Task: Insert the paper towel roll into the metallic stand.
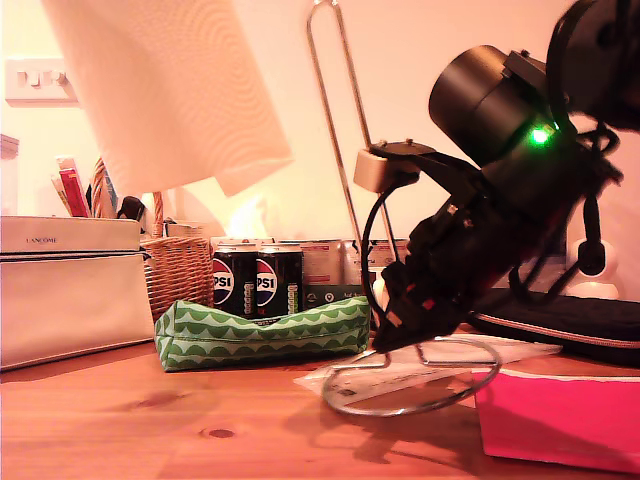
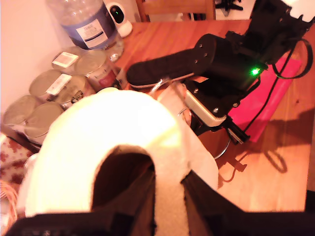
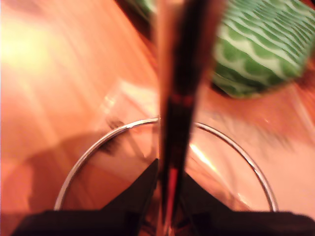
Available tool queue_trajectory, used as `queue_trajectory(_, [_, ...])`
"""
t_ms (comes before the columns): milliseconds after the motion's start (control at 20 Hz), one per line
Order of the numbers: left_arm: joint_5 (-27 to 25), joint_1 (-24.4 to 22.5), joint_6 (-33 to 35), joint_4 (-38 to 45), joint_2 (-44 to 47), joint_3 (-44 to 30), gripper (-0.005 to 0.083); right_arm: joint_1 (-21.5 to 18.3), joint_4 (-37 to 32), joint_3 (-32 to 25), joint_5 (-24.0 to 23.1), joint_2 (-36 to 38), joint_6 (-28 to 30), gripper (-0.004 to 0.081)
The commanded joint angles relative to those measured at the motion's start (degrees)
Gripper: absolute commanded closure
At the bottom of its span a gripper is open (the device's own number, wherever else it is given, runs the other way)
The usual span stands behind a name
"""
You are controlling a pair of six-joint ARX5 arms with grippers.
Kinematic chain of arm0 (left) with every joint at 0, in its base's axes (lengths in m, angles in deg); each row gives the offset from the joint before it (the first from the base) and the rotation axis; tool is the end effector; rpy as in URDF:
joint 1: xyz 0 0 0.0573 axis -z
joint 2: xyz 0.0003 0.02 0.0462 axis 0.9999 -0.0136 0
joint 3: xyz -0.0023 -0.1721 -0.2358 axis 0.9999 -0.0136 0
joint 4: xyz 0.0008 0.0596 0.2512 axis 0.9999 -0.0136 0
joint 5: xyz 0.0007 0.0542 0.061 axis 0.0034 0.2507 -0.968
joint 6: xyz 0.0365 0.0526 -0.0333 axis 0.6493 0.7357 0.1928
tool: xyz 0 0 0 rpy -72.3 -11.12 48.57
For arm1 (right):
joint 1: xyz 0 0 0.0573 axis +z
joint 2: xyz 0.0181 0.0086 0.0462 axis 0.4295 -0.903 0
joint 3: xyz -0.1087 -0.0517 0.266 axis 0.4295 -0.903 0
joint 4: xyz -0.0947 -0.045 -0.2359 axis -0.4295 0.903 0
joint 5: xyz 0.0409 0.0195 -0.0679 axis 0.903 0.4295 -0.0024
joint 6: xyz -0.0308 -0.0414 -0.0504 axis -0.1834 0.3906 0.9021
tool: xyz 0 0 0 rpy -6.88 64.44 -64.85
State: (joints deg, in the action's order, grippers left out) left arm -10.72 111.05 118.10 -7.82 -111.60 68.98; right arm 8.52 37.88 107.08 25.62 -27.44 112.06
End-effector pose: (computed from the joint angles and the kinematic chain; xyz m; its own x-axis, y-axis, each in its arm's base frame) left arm 0.1501 -0.0894 0.4263 0.4770 -0.7136 -0.5130 0.8784 0.4064 0.2515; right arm 0.2746 0.1851 0.1569 0.5504 0.3718 -0.7476 -0.7878 0.5278 -0.3175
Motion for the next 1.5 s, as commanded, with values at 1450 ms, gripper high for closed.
queue_trajectory(1450, [42.58, -28.57, 2.78, 10.62, 3.28, -14.03, 0.0797, -2.99, 33.55, 1.55, -19.87, 14.82, 5.7, 0.0783])
